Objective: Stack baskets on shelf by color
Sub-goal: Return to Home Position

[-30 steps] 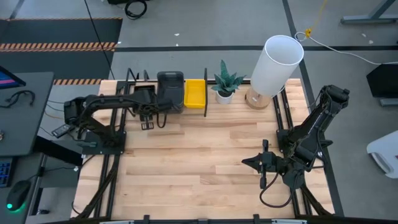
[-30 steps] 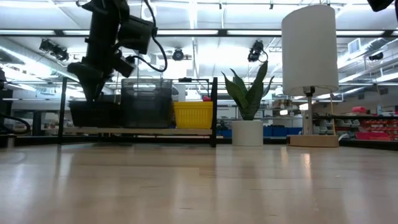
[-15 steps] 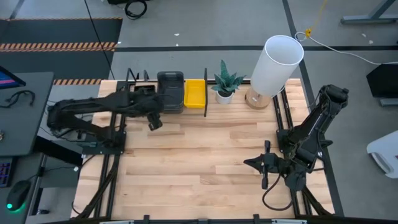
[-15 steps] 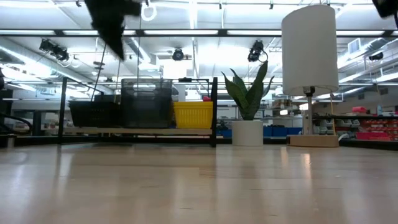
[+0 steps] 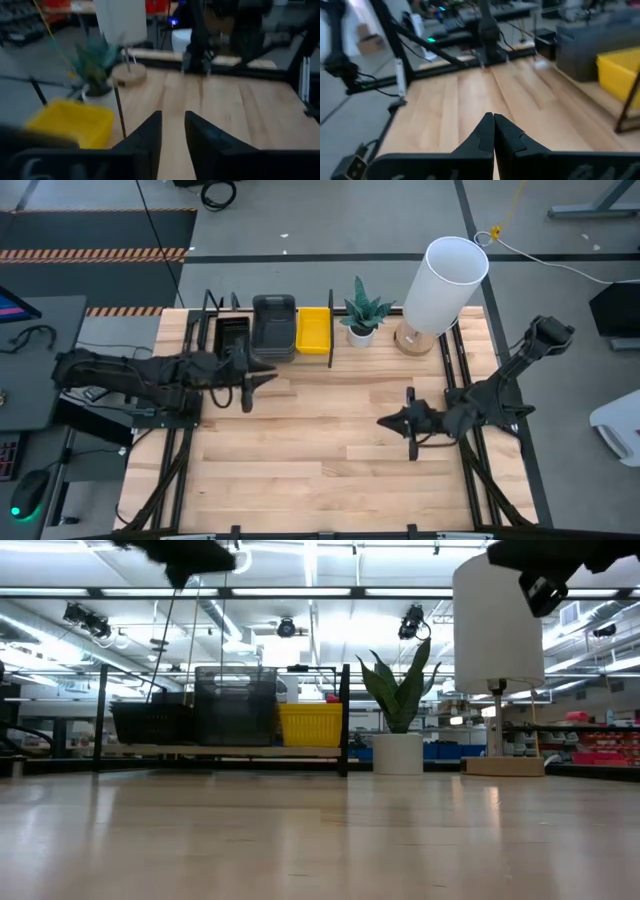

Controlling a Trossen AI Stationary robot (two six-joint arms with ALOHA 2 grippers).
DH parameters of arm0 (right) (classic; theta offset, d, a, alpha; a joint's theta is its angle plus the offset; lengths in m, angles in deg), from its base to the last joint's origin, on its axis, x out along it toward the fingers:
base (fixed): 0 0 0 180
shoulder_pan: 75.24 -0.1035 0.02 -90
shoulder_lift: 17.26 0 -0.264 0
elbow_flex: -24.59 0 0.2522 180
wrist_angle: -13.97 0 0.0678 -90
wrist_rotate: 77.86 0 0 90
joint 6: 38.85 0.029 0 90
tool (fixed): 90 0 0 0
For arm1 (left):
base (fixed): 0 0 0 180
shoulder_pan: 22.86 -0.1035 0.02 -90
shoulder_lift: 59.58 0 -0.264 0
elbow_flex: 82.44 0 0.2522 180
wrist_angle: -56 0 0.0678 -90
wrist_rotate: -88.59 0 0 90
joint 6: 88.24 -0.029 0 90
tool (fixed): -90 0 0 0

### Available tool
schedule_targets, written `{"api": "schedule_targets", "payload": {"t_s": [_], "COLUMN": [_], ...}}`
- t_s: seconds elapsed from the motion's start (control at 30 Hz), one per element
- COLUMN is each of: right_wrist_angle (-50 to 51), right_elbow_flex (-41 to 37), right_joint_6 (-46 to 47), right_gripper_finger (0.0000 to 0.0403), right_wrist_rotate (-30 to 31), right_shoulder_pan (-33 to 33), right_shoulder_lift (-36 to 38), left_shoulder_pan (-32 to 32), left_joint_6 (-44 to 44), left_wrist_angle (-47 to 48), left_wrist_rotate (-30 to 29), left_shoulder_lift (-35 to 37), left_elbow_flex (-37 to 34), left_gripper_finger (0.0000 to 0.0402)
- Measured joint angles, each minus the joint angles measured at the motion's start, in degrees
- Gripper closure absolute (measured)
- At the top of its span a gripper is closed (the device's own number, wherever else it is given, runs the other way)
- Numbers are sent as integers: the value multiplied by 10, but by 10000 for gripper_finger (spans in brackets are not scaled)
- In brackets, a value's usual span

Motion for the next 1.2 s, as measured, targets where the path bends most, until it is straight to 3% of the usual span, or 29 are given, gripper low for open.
{"api": "schedule_targets", "payload": {"t_s": [0.2,0.43,0.73,1.2], "right_wrist_angle": [-40,-94,-96,-96], "right_elbow_flex": [-50,-121,-189,-220], "right_joint_6": [-71,-87,-58,-102], "right_gripper_finger": [401,400,400,400], "right_wrist_rotate": [-19,-62,-175,-353], "right_shoulder_pan": [30,68,171,370], "right_shoulder_lift": [87,184,279,333], "left_shoulder_pan": [5,1,-12,-12], "left_joint_6": [29,23,25,10], "left_wrist_angle": [-42,-133,-138,-126], "left_wrist_rotate": [36,39,41,6], "left_shoulder_lift": [75,156,245,329], "left_elbow_flex": [-107,-208,-259,-329], "left_gripper_finger": [355,394,391,393]}}
